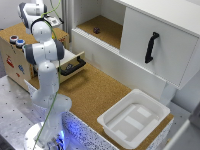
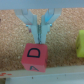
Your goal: Go push the pink block into the drawer
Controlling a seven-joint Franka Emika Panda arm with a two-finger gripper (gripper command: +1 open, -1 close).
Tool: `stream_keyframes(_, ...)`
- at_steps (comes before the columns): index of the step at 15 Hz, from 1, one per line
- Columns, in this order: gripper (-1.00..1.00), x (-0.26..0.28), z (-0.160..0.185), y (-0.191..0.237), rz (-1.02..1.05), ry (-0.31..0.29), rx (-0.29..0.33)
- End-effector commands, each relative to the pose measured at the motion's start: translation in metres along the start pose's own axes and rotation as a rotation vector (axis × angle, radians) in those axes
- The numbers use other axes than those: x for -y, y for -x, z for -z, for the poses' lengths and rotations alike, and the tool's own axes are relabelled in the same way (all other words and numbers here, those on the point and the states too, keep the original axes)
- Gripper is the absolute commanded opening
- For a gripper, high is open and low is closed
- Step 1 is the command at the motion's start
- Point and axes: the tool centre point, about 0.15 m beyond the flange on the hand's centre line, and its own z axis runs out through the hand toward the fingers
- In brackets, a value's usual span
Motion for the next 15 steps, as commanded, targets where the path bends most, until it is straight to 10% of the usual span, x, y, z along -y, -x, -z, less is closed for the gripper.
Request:
stream_keyframes(1,-1.0,-0.002,-0.008,0.043,-0.048,0.046,-0.054)
stream_keyframes(9,-1.0,-0.008,-0.007,0.053,-0.054,0.006,-0.094)
stream_keyframes(10,1.0,-0.009,-0.007,0.052,-0.056,0.001,-0.098)
stream_keyframes(15,1.0,-0.014,0.0,0.052,-0.058,0.008,-0.131)
